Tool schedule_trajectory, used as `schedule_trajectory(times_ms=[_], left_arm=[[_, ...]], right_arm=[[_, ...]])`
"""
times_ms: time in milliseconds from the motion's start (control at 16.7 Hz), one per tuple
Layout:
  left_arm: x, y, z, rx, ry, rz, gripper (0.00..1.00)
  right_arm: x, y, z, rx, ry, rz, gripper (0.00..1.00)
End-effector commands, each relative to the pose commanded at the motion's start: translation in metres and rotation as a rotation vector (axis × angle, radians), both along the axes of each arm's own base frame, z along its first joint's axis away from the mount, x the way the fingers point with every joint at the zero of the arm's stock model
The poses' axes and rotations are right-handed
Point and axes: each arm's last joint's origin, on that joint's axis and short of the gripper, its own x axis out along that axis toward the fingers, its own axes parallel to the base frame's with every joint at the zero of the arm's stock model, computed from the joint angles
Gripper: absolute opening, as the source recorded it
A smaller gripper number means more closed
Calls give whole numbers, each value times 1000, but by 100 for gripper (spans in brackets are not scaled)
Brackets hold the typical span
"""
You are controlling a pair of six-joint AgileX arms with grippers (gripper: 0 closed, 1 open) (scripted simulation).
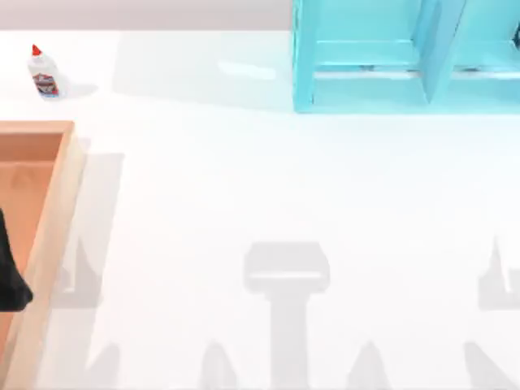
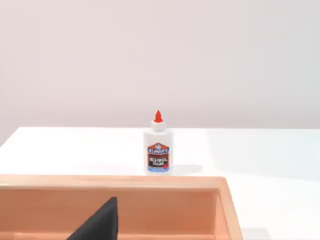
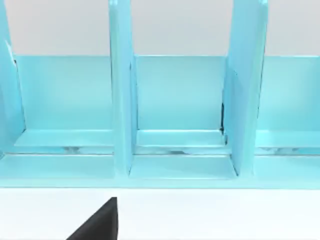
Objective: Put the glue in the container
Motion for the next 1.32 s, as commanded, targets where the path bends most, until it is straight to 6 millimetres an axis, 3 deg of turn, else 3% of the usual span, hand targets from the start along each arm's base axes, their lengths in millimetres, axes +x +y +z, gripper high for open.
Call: schedule_trajectory(times_ms=[240, 480, 660, 840, 960, 1140, 1320], left_arm=[[0, 0, 8, 0, -11, -4, 100], [10, 0, 45, 7, -26, -15, 100], [36, 2, 75, 13, 20, -18, 100], [84, 6, 91, 16, 116, -16, 100], [125, 10, 89, 16, 195, -15, 100], [190, 18, 66, 10, 312, -15, 100], [248, 27, 28, 3, 397, -16, 100]], right_arm=[[0, 0, 0, 0, 0, 0, 100], [0, 0, 0, 0, 0, 0, 100], [0, 0, 0, 0, 0, 0, 100], [0, 0, 0, 0, 0, 0, 100], [0, 0, 0, 0, 0, 0, 100], [0, 0, 0, 0, 0, 0, 100], [0, 0, 0, 0, 0, 0, 100]])
